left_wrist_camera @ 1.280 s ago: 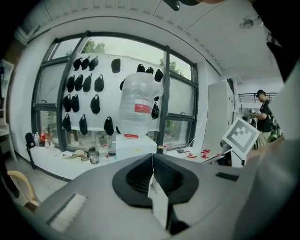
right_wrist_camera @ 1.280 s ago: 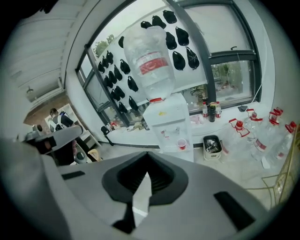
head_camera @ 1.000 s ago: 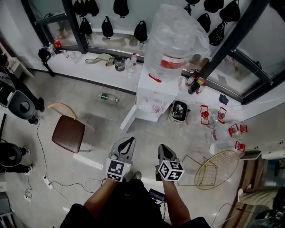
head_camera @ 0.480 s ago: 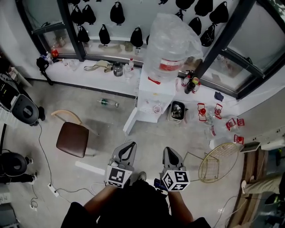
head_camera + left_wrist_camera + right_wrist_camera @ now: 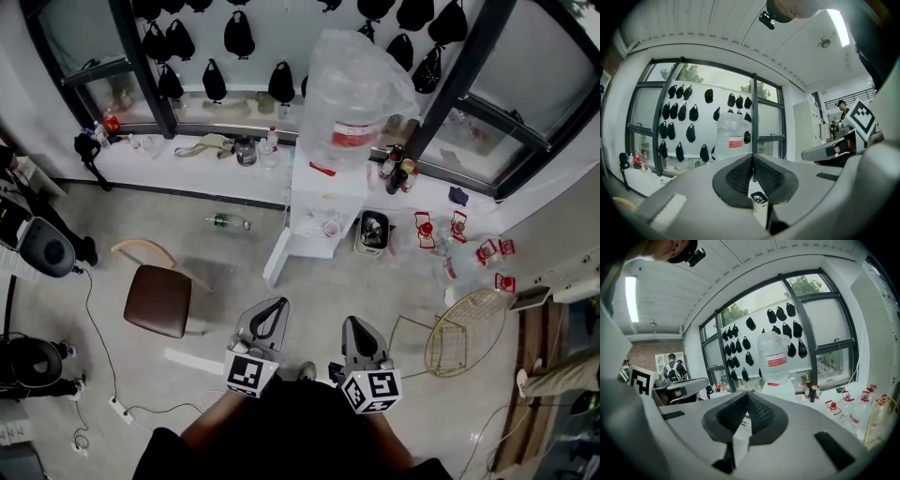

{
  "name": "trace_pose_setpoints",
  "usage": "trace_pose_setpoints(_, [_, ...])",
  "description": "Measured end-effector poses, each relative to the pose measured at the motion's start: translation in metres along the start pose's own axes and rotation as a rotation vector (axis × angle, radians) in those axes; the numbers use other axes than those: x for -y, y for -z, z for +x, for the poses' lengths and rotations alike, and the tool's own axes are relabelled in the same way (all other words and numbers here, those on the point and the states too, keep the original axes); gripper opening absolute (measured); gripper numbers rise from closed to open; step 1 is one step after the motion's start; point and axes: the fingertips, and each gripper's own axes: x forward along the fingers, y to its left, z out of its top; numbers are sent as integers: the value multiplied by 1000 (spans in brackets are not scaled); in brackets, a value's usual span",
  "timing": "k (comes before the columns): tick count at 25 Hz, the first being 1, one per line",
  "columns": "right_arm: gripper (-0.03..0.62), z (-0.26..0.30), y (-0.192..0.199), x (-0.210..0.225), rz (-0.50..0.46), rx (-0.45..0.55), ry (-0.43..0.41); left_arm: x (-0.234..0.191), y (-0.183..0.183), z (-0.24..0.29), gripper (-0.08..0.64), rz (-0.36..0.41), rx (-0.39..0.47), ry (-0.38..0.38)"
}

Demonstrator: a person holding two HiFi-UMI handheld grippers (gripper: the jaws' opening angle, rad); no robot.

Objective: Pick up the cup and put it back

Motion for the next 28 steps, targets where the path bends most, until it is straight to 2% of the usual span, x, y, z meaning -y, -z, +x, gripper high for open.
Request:
trace_pose_setpoints(5, [-5,3,-6,-6,-36,20,3,-3,1,-3,8,-8,-3,-4])
trace_pose_setpoints(8, [-6,4,-5,-9,-32,12,6,-5,0,-6,8,-27,8,-11])
trace_pose_setpoints(28, [-5,2,6,-18,-28,-16,14,-5,4,-13,8,-20,6,8])
